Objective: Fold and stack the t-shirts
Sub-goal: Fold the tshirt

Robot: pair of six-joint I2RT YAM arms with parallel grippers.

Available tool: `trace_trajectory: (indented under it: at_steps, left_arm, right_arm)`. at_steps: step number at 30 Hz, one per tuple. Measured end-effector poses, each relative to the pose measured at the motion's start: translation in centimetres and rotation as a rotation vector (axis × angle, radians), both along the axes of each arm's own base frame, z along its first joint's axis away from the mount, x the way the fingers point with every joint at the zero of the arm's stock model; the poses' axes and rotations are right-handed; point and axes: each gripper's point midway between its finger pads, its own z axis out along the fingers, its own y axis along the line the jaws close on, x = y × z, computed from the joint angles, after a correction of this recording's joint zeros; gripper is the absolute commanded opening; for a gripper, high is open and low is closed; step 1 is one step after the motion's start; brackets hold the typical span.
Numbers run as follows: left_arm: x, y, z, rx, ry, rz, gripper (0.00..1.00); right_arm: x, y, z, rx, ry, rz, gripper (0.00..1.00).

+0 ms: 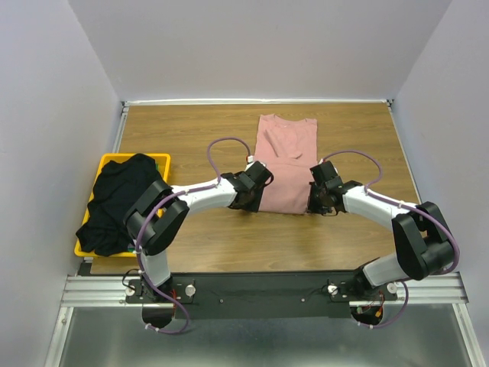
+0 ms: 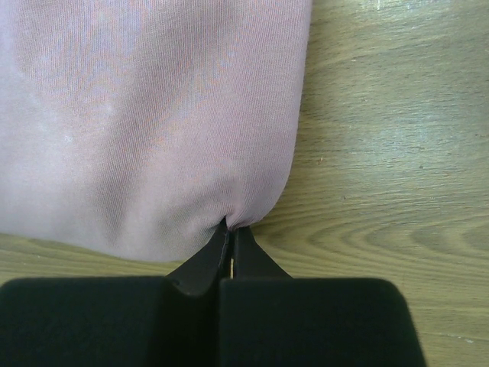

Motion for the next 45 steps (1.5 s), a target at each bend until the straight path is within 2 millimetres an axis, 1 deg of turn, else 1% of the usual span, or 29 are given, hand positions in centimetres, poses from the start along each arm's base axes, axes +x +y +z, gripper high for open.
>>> trace_trajectory:
  at_steps: [9, 13, 14, 15, 17, 18, 19, 21, 24, 27, 28, 30, 33, 34, 35, 36, 37, 38, 39, 40, 41, 42, 44, 45]
  left_arm:
    - [0.3, -0.4, -0.4, -0.001, 0.003, -0.003, 0.52]
    - [0.3, -0.7, -0.4, -0.010, 0.004, -0.009, 0.44]
    - [0.3, -0.8, -0.4, -0.014, 0.005, -0.013, 0.42]
    - [0.3, -0.8, -0.4, -0.016, 0.005, -0.014, 0.36]
    - [0.4, -1.2, -0.4, -0.027, 0.007, -0.024, 0.25]
    - [0.5, -1.4, -0.5, -0.030, 0.008, -0.026, 0.16]
    - [0.6, -1.6, -0.4, -0.038, 0.007, -0.030, 0.12]
    - [0.7, -2.0, -0.4, -0.050, 0.007, -0.035, 0.00]
    - [0.6, -2.2, -0.4, -0.057, 0.010, -0.045, 0.00]
    - [0.4, -2.0, -0.3, -0.059, 0.009, -0.045, 0.00]
    - [-0.3, -1.3, -0.4, -0.054, 0.016, -0.042, 0.00]
    - [-1.8, -0.2, -0.4, -0.043, 0.035, -0.040, 0.00]
    - [-5.5, 1.4, -0.3, -0.018, 0.078, -0.053, 0.00]
    - [-7.7, 1.4, 0.3, -0.024, 0.088, -0.083, 0.00]
    - [-9.4, 1.6, 0.7, -0.026, 0.102, -0.099, 0.00]
    - [-10.4, 1.5, 1.0, -0.034, 0.104, -0.109, 0.00]
    - [-12.7, 1.6, 1.9, -0.053, 0.119, -0.132, 0.00]
    - [-14.1, 1.4, 2.6, -0.078, 0.129, -0.145, 0.00]
    - [-15.4, 1.1, 3.3, -0.110, 0.143, -0.152, 0.00]
    - [-16.6, 1.0, 4.1, -0.139, 0.152, -0.160, 0.00]
    - [-18.1, 0.9, 5.1, -0.186, 0.171, -0.157, 0.00]
    - [-18.9, 0.9, 5.6, -0.208, 0.183, -0.159, 0.00]
    - [-20.0, 0.8, 6.6, -0.255, 0.202, -0.158, 0.00]
    - [-20.2, 0.7, 6.9, -0.269, 0.206, -0.152, 0.00]
  right_arm:
    - [0.0, 0.0, 0.0, 0.001, -0.004, 0.000, 0.01]
    - [0.0, 0.0, 0.0, 0.002, -0.005, 0.000, 0.01]
    - [0.0, 0.0, 0.0, 0.002, -0.005, 0.000, 0.01]
    - [0.0, 0.0, 0.0, 0.002, -0.006, 0.000, 0.01]
    - [0.0, 0.0, 0.0, 0.003, -0.007, 0.000, 0.01]
    - [0.0, 0.0, 0.0, 0.003, -0.008, 0.000, 0.01]
    - [0.0, 0.0, 0.0, 0.003, -0.008, 0.000, 0.01]
    - [0.0, 0.0, 0.0, 0.004, -0.008, 0.000, 0.01]
    - [-0.2, 0.0, 0.1, 0.007, -0.011, 0.005, 0.01]
    - [-1.3, 0.0, 0.3, 0.009, 0.007, 0.019, 0.01]
    - [-2.5, 0.0, 0.3, -0.003, 0.032, 0.034, 0.01]
    - [-4.0, 0.6, 0.5, -0.011, 0.061, 0.064, 0.01]
    - [-7.8, 2.5, 1.3, -0.019, 0.110, 0.142, 0.01]
    - [-9.9, 4.0, 1.7, -0.018, 0.126, 0.203, 0.01]
    - [-11.1, 4.7, 1.9, -0.021, 0.139, 0.232, 0.01]
    - [-12.9, 5.7, 2.1, -0.013, 0.161, 0.265, 0.01]
    - [-14.5, 6.5, 2.3, -0.013, 0.176, 0.306, 0.01]
    - [-16.2, 6.9, 2.4, -0.015, 0.198, 0.325, 0.01]
    - [-17.8, 7.1, 2.4, -0.022, 0.225, 0.336, 0.01]
    - [-18.8, 7.1, 2.4, -0.029, 0.238, 0.345, 0.01]
    - [-20.2, 7.1, 2.6, -0.035, 0.258, 0.356, 0.01]
    - [-21.1, 7.0, 2.8, -0.041, 0.275, 0.361, 0.01]
    - [-22.1, 6.5, 3.6, -0.057, 0.295, 0.345, 0.01]
    - [-21.9, 6.3, 4.4, -0.068, 0.289, 0.323, 0.01]
